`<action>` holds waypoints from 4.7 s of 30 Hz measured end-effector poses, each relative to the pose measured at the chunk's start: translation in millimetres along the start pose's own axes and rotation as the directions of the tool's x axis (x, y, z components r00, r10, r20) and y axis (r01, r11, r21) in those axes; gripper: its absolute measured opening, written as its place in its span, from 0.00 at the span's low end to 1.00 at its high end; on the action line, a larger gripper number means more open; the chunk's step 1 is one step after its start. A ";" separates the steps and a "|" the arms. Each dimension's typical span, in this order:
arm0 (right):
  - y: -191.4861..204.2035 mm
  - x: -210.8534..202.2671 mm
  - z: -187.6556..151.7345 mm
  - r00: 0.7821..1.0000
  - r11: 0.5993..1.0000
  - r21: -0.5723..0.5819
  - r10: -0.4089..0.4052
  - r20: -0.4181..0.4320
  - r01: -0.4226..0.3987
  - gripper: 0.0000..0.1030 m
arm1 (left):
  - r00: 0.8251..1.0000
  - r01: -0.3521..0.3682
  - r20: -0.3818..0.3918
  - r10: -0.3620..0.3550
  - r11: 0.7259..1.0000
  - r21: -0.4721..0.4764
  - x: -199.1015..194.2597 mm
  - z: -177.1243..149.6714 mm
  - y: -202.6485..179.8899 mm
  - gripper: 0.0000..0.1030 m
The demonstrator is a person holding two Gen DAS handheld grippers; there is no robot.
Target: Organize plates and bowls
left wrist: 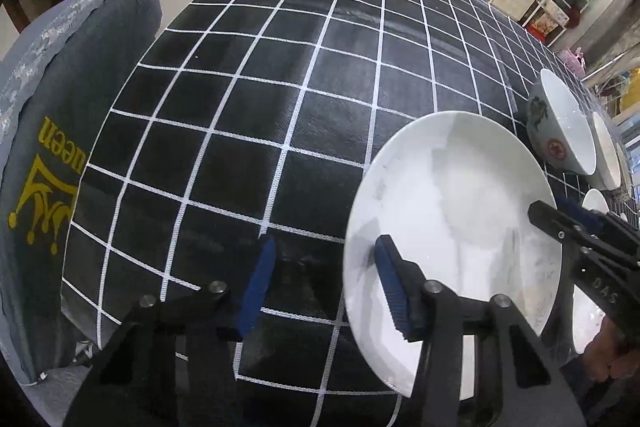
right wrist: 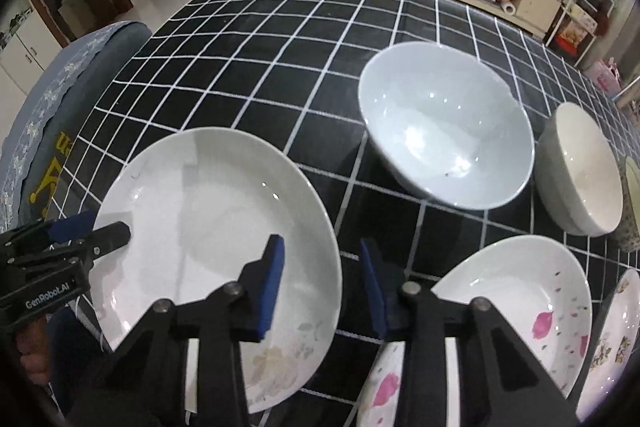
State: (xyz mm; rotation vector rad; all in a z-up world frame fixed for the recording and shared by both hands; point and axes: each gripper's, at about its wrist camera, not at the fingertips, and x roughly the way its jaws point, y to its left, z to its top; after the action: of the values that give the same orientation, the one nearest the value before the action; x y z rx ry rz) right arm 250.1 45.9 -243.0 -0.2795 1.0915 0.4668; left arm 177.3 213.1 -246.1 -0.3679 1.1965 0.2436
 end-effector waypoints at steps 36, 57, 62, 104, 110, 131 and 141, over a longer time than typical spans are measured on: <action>-11.2 -42.0 -6.8 0.998 0.997 0.070 0.011 0.069 -0.016 0.18 | 0.998 0.008 0.061 -0.009 1.000 0.020 -48.5 -5.8 -11.0 0.13; -110.4 -130.4 -97.3 0.988 0.970 0.242 -0.069 0.142 0.033 0.18 | 0.981 0.165 0.060 -0.186 0.952 0.256 -106.6 -56.0 -152.9 0.13; -139.7 -136.7 -115.9 0.987 0.958 0.284 -0.087 0.132 0.046 0.18 | 0.979 0.183 0.027 -0.202 0.931 0.316 -99.6 -63.0 -191.0 0.13; -204.5 -44.0 -53.2 0.995 0.973 0.231 0.050 -0.081 -0.030 0.42 | 0.976 0.197 -0.166 -0.138 0.885 0.422 14.4 7.9 -233.4 0.19; -206.7 -39.9 -64.0 0.994 0.970 0.243 0.044 -0.100 -0.019 0.39 | 0.977 0.181 -0.181 -0.111 0.883 0.434 22.4 -6.1 -232.4 0.17; -210.4 -46.8 -108.4 0.991 0.954 0.300 0.035 -0.129 0.005 0.24 | 0.979 0.161 -0.182 -0.090 0.889 0.429 17.0 -40.1 -230.0 0.18; -206.1 -52.3 -116.5 0.992 0.931 0.363 0.007 -0.127 0.040 0.24 | 0.976 0.161 -0.200 -0.083 0.898 0.410 9.7 -50.2 -223.6 0.17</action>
State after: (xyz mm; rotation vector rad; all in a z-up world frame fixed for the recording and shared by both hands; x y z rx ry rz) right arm 240.9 -196.3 -249.3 0.0111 1.2752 0.2246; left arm 221.4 -11.8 -237.8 -0.0811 1.3578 -0.1661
